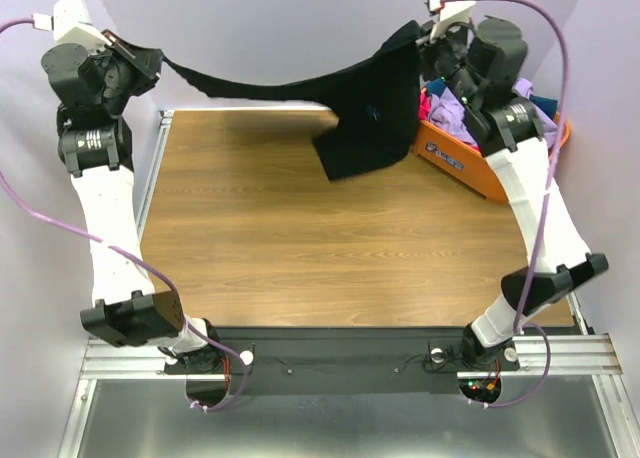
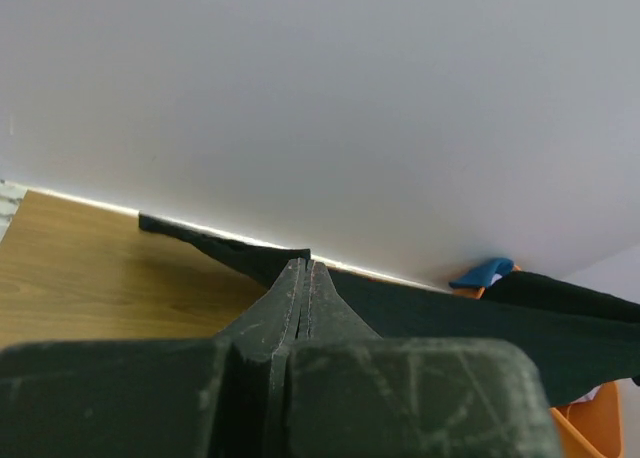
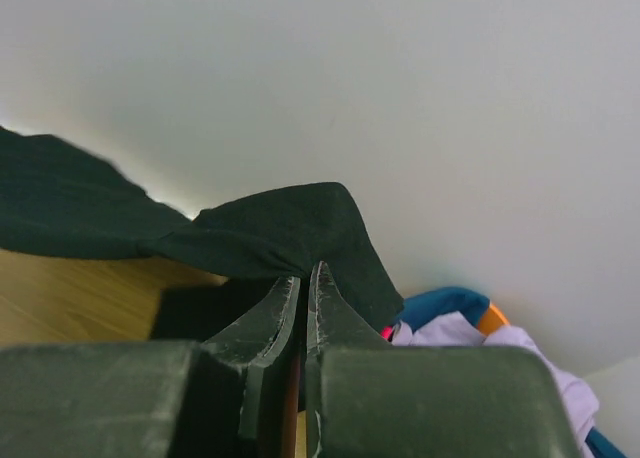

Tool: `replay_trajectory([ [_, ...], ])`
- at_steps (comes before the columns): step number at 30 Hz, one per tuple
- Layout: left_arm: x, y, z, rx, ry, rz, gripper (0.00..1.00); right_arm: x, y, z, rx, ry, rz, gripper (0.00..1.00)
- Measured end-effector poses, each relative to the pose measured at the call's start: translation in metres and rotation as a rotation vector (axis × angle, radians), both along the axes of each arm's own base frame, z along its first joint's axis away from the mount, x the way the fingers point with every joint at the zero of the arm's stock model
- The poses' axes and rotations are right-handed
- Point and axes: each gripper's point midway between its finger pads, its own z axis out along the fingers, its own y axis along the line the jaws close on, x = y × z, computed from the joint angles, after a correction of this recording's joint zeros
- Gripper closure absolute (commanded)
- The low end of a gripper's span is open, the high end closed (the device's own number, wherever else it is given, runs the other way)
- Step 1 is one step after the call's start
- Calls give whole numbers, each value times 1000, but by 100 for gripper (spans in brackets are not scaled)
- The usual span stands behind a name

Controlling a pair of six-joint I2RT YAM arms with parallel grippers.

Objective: Fold and stack the t-shirts
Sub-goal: Flatten the tshirt out

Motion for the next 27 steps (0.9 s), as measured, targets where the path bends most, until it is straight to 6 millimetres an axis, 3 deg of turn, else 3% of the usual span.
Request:
replay_trajectory([
  [3,-19,-5,17,9,-38,-2,100,-22,-2,19,17,-36,36,100],
  [7,-59,-11,48,21,-116,15,100,-73,-12,64,72,-130,89,100],
  [14,-185,-21,141,58,-394,132,100,-210,-50,165,209,-402,179,100],
  [18,-251,-22,185,70,-549,210,100,-260,-61,202,268,-513,232,100],
  [19,-276,-24,200,73,-611,232,100,-272,-63,211,280,-541,249,100],
  [21,-304,-26,215,77,-681,254,100,-295,-66,228,306,-594,288,99],
  [24,-319,-28,222,83,-723,259,100,-306,-65,237,324,-622,320,100],
  [27,-300,-26,212,82,-683,249,100,-292,-57,229,319,-592,330,100],
])
